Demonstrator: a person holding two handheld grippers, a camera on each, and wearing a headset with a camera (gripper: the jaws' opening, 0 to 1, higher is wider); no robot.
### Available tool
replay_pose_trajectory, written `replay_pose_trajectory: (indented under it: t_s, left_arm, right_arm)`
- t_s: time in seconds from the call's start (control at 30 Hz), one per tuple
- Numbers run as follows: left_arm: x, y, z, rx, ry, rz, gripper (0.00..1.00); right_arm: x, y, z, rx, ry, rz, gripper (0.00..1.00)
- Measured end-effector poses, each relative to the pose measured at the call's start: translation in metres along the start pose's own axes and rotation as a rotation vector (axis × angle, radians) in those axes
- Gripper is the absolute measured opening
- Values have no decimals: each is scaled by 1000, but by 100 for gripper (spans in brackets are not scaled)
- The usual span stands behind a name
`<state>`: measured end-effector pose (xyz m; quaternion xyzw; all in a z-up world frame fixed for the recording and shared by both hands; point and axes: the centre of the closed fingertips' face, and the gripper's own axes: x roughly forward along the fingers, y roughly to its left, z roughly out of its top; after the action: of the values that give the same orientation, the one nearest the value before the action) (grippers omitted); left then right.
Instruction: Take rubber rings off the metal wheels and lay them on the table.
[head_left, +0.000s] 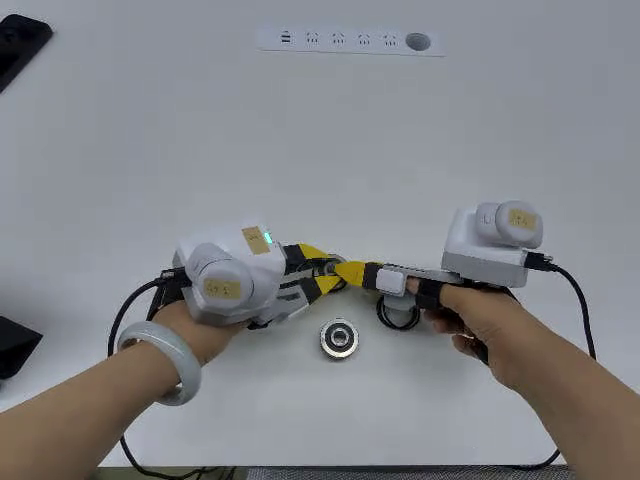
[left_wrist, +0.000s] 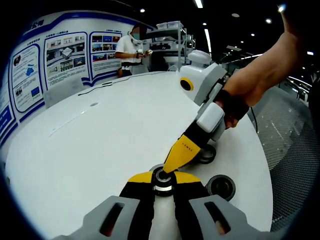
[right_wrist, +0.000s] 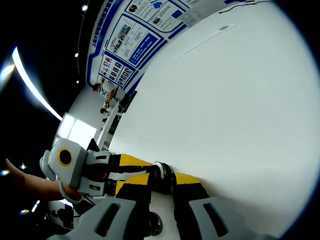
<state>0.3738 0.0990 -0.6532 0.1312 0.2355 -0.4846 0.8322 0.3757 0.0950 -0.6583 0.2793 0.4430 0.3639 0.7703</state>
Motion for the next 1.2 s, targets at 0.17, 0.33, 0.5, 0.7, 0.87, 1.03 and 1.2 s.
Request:
replay_pose_trajectory:
  t_s: [0.17, 0.33, 0.5, 0.7, 0.87, 1.03, 1.2]
  left_arm:
    - [0, -1, 1, 1, -1, 0, 14]
    - [0, -1, 1, 0, -1, 0, 14]
    - [0, -1, 1, 3, -1, -1, 14]
    - [0, -1, 1, 1, -2, 0, 14]
    - [0, -1, 1, -1, -3, 0, 14]
    - [0, -1, 1, -2, -3, 1, 14]
    - [0, -1, 1, -5, -4, 2, 14]
  right_arm:
    - [-3, 1, -3, 19, 8, 9, 19]
    - [-7, 6, -4, 42, 6, 30, 16]
    - [-8, 5, -3, 38, 5, 26, 16]
    - [-10, 2, -2, 26, 2, 14, 9]
    - [-10, -1, -3, 13, 5, 3, 5]
    - [-10, -1, -2, 10, 2, 4, 4]
    - [-11, -3, 0, -3, 2, 5, 2]
